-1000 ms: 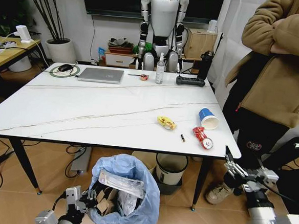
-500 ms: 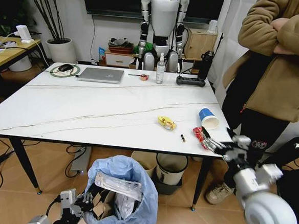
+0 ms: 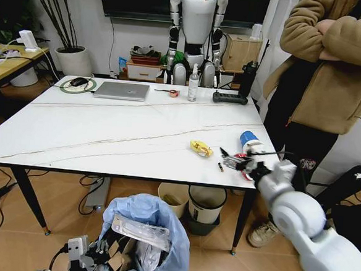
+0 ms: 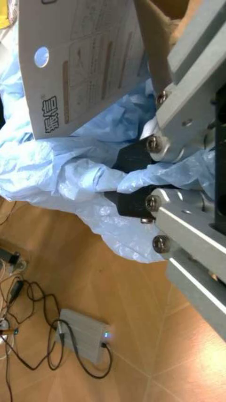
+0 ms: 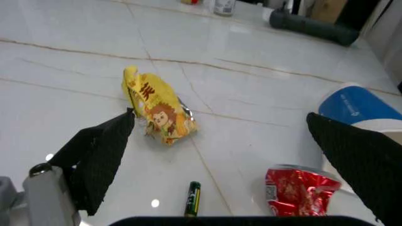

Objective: Pick up the trash bin and place the trash from the table into it.

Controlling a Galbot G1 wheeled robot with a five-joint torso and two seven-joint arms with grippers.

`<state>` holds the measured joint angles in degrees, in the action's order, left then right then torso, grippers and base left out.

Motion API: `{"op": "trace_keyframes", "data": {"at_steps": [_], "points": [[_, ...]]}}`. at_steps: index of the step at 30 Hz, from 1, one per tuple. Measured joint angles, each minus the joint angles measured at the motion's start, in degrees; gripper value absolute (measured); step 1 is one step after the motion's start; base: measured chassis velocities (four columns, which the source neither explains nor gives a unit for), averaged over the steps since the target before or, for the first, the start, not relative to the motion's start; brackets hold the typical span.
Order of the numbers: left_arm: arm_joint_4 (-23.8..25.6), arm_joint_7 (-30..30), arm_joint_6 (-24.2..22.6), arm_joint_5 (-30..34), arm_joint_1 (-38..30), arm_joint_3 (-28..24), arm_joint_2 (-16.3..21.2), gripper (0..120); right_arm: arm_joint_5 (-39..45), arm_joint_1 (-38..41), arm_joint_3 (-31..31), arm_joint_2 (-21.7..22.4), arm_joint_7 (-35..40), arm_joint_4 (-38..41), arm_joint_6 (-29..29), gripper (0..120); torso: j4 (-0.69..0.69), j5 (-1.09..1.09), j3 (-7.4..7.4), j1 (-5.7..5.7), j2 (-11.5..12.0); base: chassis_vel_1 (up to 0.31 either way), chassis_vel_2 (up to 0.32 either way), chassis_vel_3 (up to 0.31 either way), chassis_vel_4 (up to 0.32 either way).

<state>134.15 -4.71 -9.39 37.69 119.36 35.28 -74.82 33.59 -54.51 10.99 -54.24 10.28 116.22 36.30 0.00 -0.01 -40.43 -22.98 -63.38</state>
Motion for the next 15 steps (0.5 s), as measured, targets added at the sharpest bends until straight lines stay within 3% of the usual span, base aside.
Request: {"op": "trace_keyframes", "data": {"at_steps": [6,15], "points": [[0.0,0.01,0.0,-0.8,-0.31,-0.09,-1.02,0,-0.14,3.22,-0.72,-1.51,-5.58,-4.8,1.43,100,0.0,0.0,0.0,0.0,0.0,0.0,0.0,0.0,0.0],[-0.19,-0.01,-0.02,-1.02,-0.68,-0.09,-1.3,0,1.82,5.99,-2.5,-3.67,-6.98,-8.55,-0.2,100,0.0,0.0,0.01,0.0,0.0,0.0,0.0,0.0,0.0]]}}
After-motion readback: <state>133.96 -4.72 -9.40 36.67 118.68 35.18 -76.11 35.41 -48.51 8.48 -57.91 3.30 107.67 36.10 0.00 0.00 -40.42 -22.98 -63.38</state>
